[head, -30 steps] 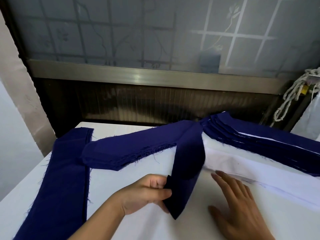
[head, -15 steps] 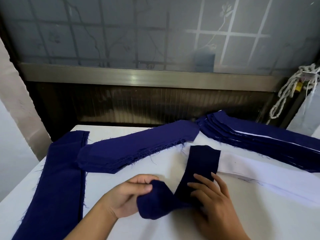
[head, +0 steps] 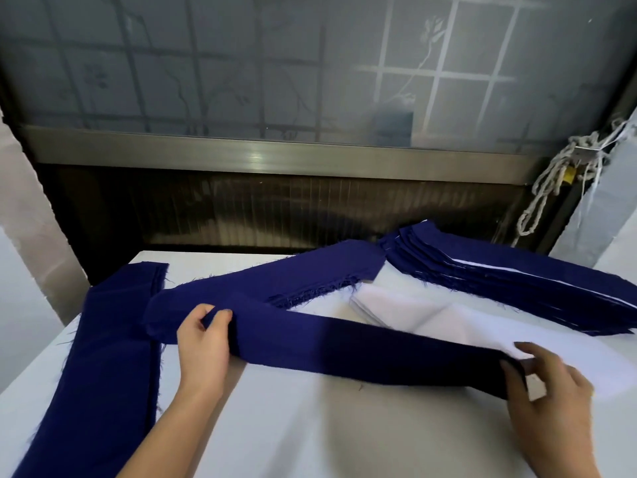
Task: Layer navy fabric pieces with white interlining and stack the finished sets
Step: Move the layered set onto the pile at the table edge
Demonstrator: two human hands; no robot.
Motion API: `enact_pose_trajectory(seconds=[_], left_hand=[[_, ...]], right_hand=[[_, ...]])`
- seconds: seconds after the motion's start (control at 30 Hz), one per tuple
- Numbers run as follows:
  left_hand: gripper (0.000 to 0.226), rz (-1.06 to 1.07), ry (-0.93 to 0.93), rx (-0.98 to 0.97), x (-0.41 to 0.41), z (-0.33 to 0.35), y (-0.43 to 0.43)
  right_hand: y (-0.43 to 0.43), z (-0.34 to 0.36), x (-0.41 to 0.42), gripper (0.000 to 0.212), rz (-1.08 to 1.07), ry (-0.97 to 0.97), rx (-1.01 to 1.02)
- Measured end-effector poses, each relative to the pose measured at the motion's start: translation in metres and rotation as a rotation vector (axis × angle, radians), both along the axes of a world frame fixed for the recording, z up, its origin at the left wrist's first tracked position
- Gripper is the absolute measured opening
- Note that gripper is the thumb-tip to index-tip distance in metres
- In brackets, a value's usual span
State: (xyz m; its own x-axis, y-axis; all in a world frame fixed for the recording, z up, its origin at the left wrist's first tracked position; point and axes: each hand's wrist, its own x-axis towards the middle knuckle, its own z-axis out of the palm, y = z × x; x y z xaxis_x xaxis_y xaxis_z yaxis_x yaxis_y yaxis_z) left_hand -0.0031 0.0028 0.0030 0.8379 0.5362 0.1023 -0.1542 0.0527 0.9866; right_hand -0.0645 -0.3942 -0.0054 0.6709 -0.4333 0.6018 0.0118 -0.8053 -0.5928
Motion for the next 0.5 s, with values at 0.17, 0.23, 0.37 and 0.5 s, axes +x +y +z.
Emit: enact_pose_trajectory(seconds=[0.17, 0.23, 0.37, 0.5], left_hand=[[0.016, 0.137, -0.026, 0.3, -0.004, -0.002, -0.008], [0.02, 0.18, -0.005, 0.376, -0.005, -0.002, -0.006], [0.019, 0.132, 0.129, 0.743, -0.007, -0.005, -0.008], [0.031, 0.087, 0.144, 0.985, -0.009, -0.008, -0.012]], right_hand=[[0.012, 0.009, -0.009, 0.036, -0.001, -0.074, 0.293], [0.01, 0.008, -0.009, 0.031, -0.038, -0.091, 0.318], [-0.004, 0.003, -0.002, 0.019, -0.146, 0.067, 0.307], [-0.008, 0.001, 0.002, 0.018, -0.192, 0.208, 0.201]])
